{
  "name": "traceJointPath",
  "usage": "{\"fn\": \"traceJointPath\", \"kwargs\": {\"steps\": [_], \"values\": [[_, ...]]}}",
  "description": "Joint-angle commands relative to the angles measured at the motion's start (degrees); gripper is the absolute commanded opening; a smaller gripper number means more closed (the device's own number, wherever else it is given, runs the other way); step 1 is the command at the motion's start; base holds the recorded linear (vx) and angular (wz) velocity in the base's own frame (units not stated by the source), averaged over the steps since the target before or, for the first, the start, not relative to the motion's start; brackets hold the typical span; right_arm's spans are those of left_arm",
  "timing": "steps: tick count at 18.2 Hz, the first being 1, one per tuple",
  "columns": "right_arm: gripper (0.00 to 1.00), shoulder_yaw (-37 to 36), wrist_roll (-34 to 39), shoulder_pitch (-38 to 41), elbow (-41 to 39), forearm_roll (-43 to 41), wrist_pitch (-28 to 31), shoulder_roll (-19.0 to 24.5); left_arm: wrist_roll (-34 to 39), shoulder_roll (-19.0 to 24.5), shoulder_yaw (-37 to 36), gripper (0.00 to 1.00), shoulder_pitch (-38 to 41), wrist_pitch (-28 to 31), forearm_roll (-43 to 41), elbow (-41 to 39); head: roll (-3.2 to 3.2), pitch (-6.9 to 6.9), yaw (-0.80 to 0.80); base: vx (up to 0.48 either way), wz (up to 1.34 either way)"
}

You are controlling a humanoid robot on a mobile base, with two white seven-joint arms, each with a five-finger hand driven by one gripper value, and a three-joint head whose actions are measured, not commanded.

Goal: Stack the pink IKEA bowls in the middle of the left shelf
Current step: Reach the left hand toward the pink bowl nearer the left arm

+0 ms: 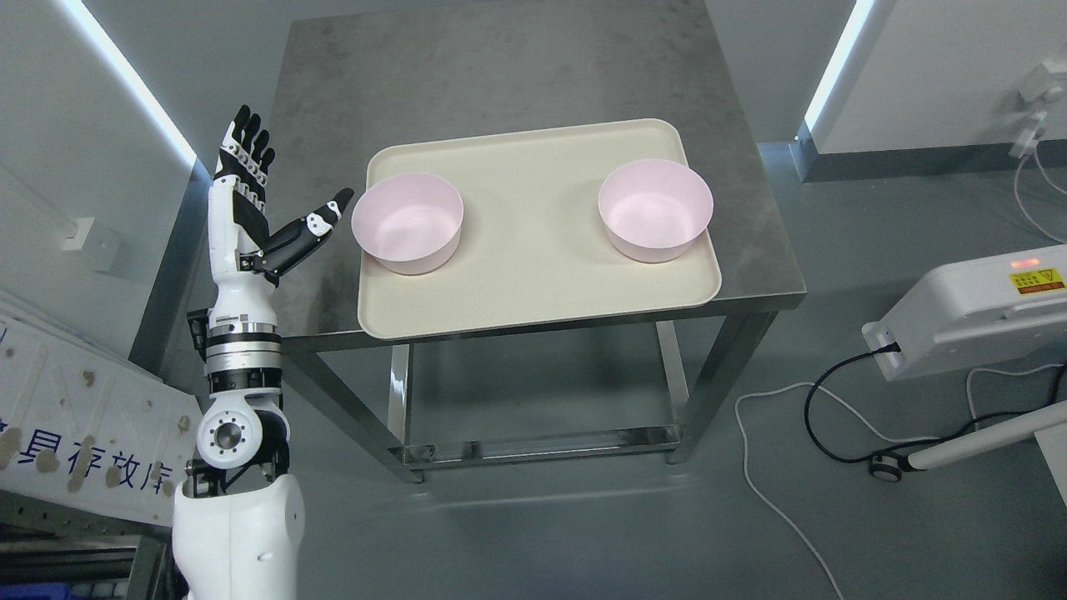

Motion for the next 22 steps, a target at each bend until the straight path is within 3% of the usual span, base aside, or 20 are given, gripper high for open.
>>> {"fn": "traceJointPath", "kwargs": {"steps": [1,3,5,8,9,11,14,18,22], "values": [[1.00,0.00,-0.04,-0.01,0.00,0.00,-0.04,-1.00,-0.05,1.00,0.34,1.00,0.23,-0.04,0.44,0.05,0.00,0.00,0.00,0.000,0.00],[1.00,0.00,-0.04,-0.01,0.00,0.00,-0.04,-1.00,-0.23,1.00,0.43,1.00,-0.64,-0.30,0.44,0.75,0.00,0.00,0.00,0.000,0.00],[1.00,0.00,-0.04,0.08,0.00,0.00,-0.04,-1.00,-4.33,4.73,0.60,1.00,-3.53,-0.31,0.53,3.37,0.00,0.00,0.00,-0.002,0.01],[1.00,0.00,-0.04,-0.01,0.00,0.00,-0.04,-1.00,-14.43,8.86,0.79,0.99,-8.38,0.48,0.53,7.43,0.00,0.00,0.00,0.000,0.00],[1.00,0.00,-0.04,-0.01,0.00,0.00,-0.04,-1.00,-21.86,12.62,0.78,0.97,-9.43,0.75,0.62,9.35,0.00,0.00,0.00,0.000,0.00],[1.00,0.00,-0.04,-0.01,0.00,0.00,-0.04,-1.00,-29.64,16.16,-0.53,0.96,-12.33,1.79,0.53,11.64,0.00,0.00,0.00,0.000,0.00],[1.00,0.00,-0.04,-0.01,0.00,0.00,-0.04,-1.00,-30.28,16.52,-3.61,0.99,-14.35,9.17,0.27,11.65,0.00,0.00,0.00,0.000,0.00],[1.00,0.00,-0.04,0.08,0.00,0.00,-0.04,-1.00,-31.69,16.79,-7.91,0.97,-19.00,16.55,-1.83,12.70,0.00,0.00,0.00,0.000,0.00],[1.00,0.00,-0.04,-0.01,0.00,0.00,-0.04,-1.00,-34.58,16.79,-9.76,0.87,-20.60,17.45,-5.35,15.87,0.00,0.00,0.00,0.000,0.00]]}}
